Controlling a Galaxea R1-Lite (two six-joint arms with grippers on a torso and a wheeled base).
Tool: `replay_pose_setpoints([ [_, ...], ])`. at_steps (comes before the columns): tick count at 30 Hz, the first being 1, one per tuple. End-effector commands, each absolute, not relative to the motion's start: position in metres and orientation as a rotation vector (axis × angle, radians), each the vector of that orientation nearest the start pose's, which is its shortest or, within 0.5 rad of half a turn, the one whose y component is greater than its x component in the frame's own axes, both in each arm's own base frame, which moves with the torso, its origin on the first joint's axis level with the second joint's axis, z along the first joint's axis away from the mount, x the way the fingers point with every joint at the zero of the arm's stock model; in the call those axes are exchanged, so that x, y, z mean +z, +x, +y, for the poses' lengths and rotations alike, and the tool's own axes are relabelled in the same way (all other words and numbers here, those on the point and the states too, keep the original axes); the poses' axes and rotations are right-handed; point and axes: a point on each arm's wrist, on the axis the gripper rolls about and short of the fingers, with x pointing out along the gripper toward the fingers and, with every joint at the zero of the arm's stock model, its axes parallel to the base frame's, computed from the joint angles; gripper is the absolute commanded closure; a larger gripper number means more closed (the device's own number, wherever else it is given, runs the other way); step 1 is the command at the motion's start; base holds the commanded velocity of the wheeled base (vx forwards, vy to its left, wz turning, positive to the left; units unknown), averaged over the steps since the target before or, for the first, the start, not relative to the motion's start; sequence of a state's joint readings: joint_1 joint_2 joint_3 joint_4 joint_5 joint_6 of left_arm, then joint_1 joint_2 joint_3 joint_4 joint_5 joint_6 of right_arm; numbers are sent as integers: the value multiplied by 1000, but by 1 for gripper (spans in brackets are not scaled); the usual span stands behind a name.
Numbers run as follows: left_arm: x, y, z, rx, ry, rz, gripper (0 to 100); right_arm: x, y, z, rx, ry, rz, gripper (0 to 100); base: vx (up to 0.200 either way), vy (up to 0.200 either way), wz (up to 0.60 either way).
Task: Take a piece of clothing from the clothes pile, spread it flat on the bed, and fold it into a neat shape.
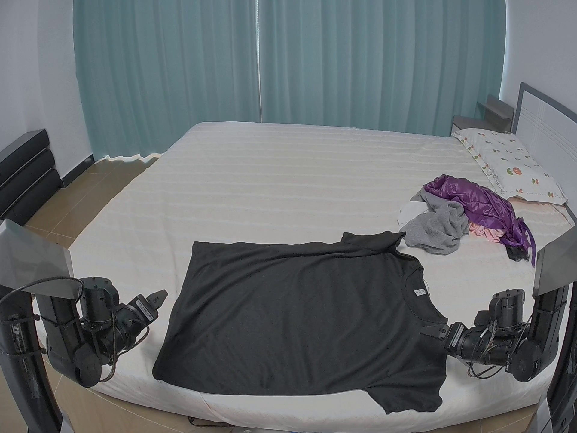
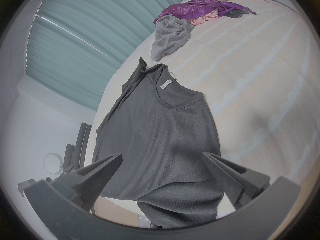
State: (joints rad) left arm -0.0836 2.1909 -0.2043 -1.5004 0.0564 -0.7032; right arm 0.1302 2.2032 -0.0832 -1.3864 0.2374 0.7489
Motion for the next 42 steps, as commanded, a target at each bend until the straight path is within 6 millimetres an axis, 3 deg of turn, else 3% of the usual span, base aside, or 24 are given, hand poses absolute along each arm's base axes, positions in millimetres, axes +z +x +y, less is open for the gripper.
replay_pose_setpoints([
  [1,11,282,-21,86,-680,418,0,-15,224,35,54,760,838,0,0,0,0],
  [9,15,345,-29,-7,-694,370,0,-23,231,32,60,812,826,0,0,0,0],
  [13,10,397,-34,-22,-699,413,0,-31,235,32,67,834,799,0,0,0,0],
  [14,10,397,-34,-22,-699,413,0,-31,235,32,67,834,799,0,0,0,0],
  [15,6,421,-35,-16,-702,419,0,-33,237,33,61,861,797,0,0,0,0],
  [17,1,443,-36,-12,-710,430,0,-32,239,33,58,885,790,0,0,0,0],
  [24,-7,494,-45,-42,-719,478,0,-33,239,35,61,893,795,0,0,0,0],
  [30,-21,514,-43,-35,-725,459,0,-33,237,35,58,894,803,0,0,0,0],
  [42,-36,525,-41,0,-734,472,0,-34,235,37,62,887,815,0,0,0,0],
])
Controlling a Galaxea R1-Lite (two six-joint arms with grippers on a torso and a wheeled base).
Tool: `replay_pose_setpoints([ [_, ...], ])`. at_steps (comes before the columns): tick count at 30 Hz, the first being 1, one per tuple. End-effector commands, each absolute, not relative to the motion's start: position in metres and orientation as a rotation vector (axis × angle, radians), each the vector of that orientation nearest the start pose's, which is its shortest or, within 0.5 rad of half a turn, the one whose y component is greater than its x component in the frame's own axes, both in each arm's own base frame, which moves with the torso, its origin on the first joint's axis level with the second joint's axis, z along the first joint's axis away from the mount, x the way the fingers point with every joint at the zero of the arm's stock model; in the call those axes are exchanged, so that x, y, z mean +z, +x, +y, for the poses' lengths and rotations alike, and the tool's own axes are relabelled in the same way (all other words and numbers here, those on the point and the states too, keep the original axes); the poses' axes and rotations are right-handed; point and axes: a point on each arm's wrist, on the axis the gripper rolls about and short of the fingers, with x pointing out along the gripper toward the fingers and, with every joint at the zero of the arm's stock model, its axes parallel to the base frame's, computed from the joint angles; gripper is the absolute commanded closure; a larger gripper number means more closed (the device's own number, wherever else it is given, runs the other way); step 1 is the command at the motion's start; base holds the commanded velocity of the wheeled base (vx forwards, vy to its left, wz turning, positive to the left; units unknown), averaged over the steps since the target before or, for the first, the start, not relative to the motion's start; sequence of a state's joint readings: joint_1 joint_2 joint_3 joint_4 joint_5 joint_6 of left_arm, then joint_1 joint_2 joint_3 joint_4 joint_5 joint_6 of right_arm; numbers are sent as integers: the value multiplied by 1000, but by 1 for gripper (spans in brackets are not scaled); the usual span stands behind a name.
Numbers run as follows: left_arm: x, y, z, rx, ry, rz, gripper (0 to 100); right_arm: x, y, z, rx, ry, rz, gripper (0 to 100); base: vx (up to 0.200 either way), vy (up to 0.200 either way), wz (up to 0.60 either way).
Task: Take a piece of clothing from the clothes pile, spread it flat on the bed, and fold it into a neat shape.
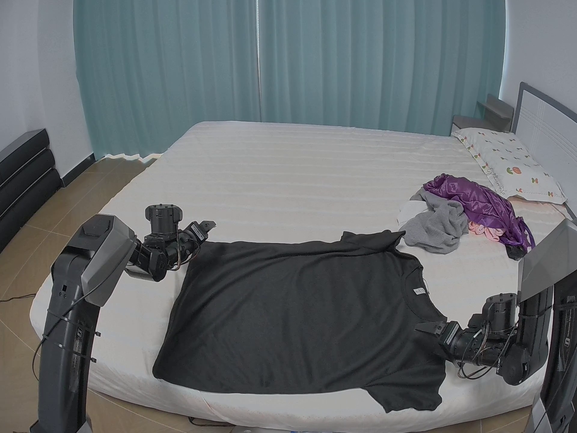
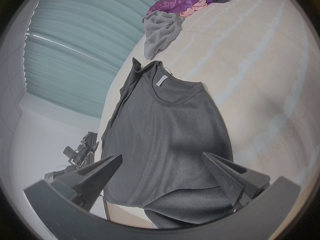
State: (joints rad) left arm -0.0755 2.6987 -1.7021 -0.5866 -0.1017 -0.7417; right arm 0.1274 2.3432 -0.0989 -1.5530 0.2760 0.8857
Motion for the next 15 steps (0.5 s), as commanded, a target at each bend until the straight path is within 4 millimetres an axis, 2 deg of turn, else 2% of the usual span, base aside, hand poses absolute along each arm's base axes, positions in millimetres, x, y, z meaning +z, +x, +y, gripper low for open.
replay_pose_setpoints([
  [1,-37,526,-41,6,-733,466,0,-34,235,37,62,887,815,0,0,0,0],
  [15,-50,538,-42,28,-719,433,0,-34,234,37,60,887,821,0,0,0,0],
])
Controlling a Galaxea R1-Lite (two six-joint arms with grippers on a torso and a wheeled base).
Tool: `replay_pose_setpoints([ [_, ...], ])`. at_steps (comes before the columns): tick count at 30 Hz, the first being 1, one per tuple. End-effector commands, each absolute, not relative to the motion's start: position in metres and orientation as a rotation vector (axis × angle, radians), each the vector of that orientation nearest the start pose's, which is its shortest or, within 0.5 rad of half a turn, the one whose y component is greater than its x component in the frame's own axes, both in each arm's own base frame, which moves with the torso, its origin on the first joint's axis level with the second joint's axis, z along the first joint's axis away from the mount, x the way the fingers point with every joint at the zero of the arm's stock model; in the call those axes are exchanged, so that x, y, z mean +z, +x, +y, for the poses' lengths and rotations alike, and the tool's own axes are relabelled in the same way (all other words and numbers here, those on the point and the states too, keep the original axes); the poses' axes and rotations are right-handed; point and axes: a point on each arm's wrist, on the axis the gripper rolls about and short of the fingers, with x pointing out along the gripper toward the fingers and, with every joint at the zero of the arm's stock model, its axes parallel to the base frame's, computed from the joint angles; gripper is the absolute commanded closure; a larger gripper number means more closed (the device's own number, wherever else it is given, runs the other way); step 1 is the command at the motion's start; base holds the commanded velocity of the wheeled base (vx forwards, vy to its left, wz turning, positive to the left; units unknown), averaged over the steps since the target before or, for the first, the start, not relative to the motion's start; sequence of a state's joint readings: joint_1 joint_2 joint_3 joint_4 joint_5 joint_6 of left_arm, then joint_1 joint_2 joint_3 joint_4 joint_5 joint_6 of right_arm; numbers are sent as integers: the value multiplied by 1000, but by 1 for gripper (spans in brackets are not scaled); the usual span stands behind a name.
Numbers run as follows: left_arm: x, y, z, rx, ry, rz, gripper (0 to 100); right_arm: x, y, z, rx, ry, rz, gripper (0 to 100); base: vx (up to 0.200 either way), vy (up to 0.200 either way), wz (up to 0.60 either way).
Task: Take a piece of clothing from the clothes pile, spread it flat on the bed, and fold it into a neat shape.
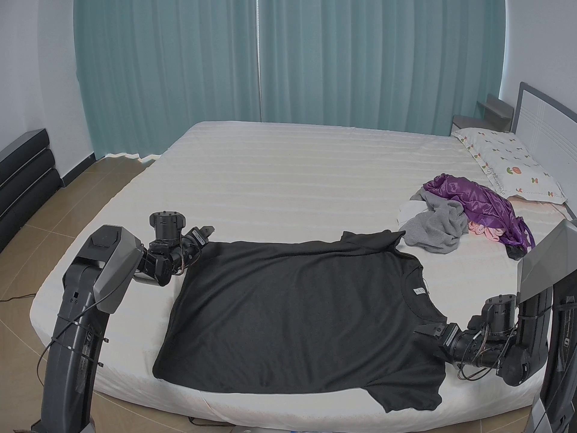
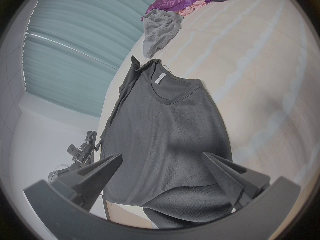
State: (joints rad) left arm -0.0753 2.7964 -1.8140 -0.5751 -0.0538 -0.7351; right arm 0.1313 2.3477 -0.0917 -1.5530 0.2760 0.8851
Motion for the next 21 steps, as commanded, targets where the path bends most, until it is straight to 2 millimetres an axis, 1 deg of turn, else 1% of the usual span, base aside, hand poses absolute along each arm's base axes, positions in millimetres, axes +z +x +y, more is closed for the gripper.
replay_pose_setpoints([
  [1,-51,539,-42,26,-719,429,0,-33,234,37,60,888,820,0,0,0,0],
  [4,-53,540,-42,29,-719,433,0,-33,234,37,61,888,817,0,0,0,0],
  [7,-54,541,-42,47,-716,473,0,-33,234,37,60,890,819,0,0,0,0],
  [8,-53,541,-42,50,-717,475,100,-33,234,37,61,888,818,0,0,0,0],
  [10,-52,544,-42,66,-715,479,100,-33,234,37,60,888,820,0,0,0,0],
  [13,-52,551,-39,109,-710,433,100,-34,234,37,59,888,821,0,0,0,0],
  [21,-51,552,-32,144,-710,403,100,-34,234,37,60,887,821,0,0,0,0],
])
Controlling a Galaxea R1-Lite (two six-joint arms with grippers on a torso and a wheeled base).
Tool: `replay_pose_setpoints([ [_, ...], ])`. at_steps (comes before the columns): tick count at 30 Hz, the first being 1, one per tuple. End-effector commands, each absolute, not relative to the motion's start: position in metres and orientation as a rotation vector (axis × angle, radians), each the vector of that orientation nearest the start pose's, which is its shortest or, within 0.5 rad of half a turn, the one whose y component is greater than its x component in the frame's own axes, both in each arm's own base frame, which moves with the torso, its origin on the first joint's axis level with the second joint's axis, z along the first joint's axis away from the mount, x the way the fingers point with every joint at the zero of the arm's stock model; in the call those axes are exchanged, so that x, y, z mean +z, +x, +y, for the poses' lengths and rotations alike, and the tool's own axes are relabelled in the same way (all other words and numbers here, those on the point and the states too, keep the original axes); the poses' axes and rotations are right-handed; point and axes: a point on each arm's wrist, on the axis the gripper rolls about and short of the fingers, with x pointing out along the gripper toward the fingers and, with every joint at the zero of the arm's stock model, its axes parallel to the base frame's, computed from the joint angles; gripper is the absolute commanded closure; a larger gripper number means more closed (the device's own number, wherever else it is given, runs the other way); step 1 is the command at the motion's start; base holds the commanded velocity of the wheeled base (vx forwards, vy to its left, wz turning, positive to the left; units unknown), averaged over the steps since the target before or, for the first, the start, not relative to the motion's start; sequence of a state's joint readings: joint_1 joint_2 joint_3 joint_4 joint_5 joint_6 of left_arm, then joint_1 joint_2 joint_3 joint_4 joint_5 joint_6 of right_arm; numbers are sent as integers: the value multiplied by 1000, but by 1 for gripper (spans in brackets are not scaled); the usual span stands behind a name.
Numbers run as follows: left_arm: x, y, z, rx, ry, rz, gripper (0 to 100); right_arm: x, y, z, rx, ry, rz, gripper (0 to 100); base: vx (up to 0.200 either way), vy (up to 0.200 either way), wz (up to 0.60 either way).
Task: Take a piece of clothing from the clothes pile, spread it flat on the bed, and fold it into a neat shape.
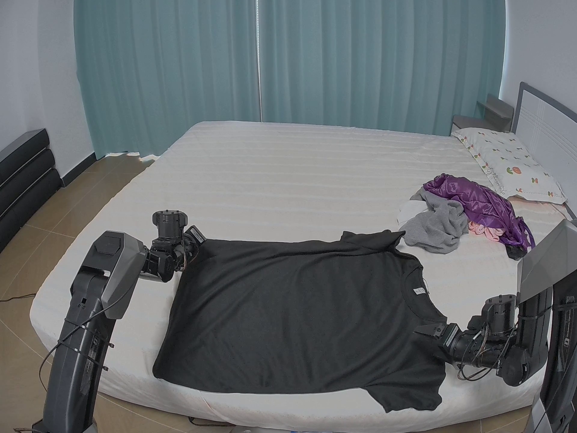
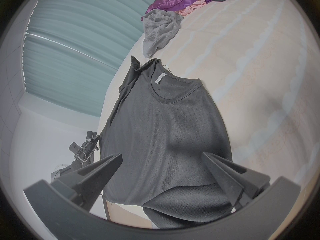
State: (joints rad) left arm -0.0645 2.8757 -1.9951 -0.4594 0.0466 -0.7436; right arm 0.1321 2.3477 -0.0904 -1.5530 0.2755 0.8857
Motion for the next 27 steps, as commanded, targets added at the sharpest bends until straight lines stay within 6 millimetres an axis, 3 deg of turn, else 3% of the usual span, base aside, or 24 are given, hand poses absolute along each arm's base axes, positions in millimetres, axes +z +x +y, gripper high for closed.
replay_pose_setpoints([
  [1,-50,552,-31,144,-711,394,100,-34,234,38,61,886,822,0,0,0,0],
  [9,-41,557,-24,148,-725,257,100,-34,233,38,62,886,825,0,0,0,0],
  [22,-40,557,-21,151,-727,242,100,-33,238,39,64,881,803,0,0,0,0],
  [26,-41,557,-22,151,-726,249,100,-19,244,39,91,876,728,0,0,0,0],
  [27,-40,557,-24,152,-733,247,100,-8,250,40,120,876,669,0,0,0,0],
])
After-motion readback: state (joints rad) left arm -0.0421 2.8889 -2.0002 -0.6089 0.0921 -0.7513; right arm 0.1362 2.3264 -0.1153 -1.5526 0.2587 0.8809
